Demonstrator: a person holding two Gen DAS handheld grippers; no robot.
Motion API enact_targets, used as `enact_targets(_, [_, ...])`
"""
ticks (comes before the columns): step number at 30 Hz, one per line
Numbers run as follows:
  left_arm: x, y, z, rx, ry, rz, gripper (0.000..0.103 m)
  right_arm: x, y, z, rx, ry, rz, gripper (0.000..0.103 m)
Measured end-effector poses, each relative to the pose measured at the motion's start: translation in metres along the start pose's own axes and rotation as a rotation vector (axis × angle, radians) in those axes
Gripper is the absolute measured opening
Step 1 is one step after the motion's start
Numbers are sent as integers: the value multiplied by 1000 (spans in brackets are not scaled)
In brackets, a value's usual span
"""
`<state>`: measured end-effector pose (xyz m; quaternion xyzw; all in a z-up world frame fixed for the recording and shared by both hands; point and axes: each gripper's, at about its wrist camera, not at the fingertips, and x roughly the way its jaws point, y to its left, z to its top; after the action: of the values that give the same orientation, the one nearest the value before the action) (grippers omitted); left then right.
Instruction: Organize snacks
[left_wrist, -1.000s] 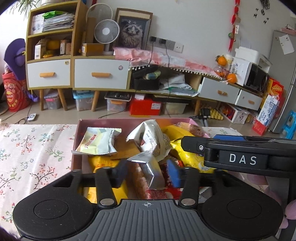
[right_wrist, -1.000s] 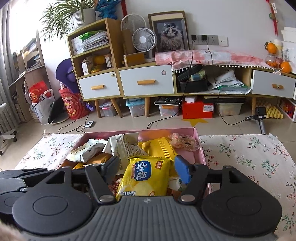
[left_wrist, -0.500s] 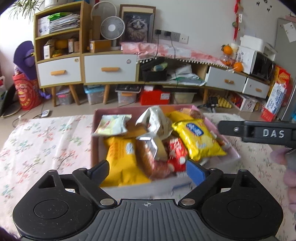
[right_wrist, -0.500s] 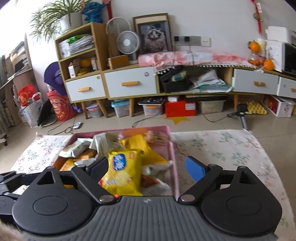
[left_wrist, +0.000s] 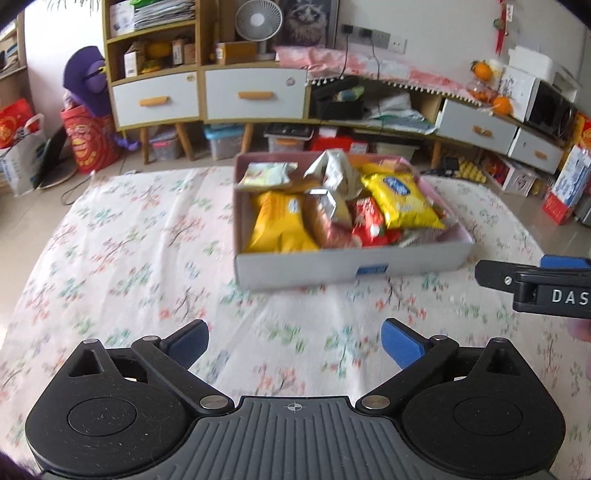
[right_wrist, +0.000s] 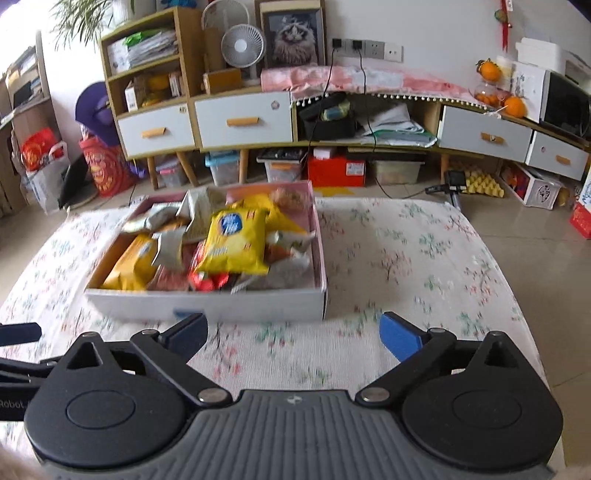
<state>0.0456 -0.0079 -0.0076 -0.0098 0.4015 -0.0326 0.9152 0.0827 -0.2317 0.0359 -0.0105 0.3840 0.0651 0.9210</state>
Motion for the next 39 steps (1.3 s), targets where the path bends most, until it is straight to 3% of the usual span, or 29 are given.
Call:
enact_targets(11, [-9, -4, -27, 8, 153, 108, 101, -25, 20, -29, -70, 104, -49, 103])
enact_targets(17, [-20, -4, -31, 8, 136, 128, 101, -32, 25, -34, -54, 137, -35, 103])
enact_targets(22, [-19, -1, -32, -9, 143, 129, 101, -30, 26, -38, -81, 128, -74, 103])
enact_targets(28, [-24, 3, -30, -30, 126, 132, 101, -30, 20, -33, -13, 129, -61, 103])
enact_targets(39, [-33, 8, -24, -49, 88, 120, 101, -29, 27, -29, -26, 106, -76, 103])
